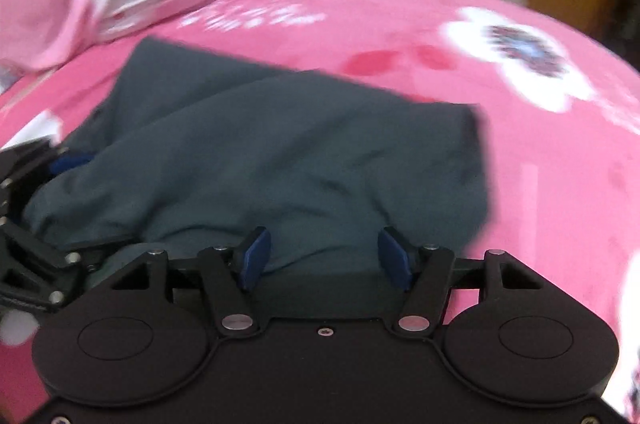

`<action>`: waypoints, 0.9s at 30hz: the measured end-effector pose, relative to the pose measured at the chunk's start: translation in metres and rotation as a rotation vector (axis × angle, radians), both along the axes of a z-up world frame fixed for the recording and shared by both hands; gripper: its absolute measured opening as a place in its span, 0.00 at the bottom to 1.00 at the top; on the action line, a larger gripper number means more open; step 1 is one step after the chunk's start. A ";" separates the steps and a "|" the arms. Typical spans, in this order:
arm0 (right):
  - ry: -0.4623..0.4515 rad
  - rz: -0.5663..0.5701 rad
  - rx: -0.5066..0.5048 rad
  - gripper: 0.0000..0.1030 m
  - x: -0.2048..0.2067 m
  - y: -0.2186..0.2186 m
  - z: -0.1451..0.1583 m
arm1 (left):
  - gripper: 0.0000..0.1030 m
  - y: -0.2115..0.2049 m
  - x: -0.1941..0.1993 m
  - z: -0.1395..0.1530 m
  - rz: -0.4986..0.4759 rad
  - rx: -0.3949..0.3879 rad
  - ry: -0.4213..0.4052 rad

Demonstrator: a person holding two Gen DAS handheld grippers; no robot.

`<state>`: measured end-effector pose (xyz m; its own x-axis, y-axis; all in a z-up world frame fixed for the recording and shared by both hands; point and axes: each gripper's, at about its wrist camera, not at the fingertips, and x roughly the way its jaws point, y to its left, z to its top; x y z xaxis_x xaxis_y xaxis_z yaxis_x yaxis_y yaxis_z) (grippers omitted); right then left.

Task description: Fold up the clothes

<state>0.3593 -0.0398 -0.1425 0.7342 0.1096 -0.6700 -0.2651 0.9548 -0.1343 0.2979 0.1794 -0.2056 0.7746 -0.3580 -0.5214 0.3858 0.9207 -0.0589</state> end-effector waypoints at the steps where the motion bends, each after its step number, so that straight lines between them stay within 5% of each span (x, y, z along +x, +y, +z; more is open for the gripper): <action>1: -0.062 0.008 0.021 0.56 -0.006 0.000 0.008 | 0.83 -0.001 -0.002 0.000 0.000 -0.001 -0.001; 3: -0.137 0.141 0.121 0.58 -0.010 0.009 0.023 | 0.83 -0.004 -0.010 0.001 -0.001 0.000 0.000; 5: -0.051 0.299 0.249 0.60 0.001 0.027 0.026 | 0.83 -0.004 -0.011 0.001 -0.001 0.001 0.000; 7: 0.058 0.335 0.293 0.60 0.014 0.043 0.009 | 0.83 -0.007 -0.013 0.001 0.004 0.000 -0.002; 9: 0.170 0.309 0.215 0.59 0.025 0.061 -0.025 | 0.83 -0.007 -0.014 0.001 0.004 0.001 -0.002; 14: 0.152 0.274 0.088 0.63 0.018 0.052 -0.028 | 0.83 -0.006 -0.015 0.000 0.001 0.001 -0.002; 19: 0.193 0.131 0.178 0.59 0.032 0.009 -0.023 | 0.83 -0.004 -0.015 0.000 -0.002 -0.002 -0.002; 22: 0.128 -0.001 0.116 0.60 0.028 0.003 -0.013 | 0.83 -0.004 -0.016 0.000 -0.003 -0.002 -0.002; 27: 0.096 0.125 0.254 0.63 0.033 0.018 -0.009 | 0.83 -0.003 -0.015 0.000 -0.006 -0.009 0.002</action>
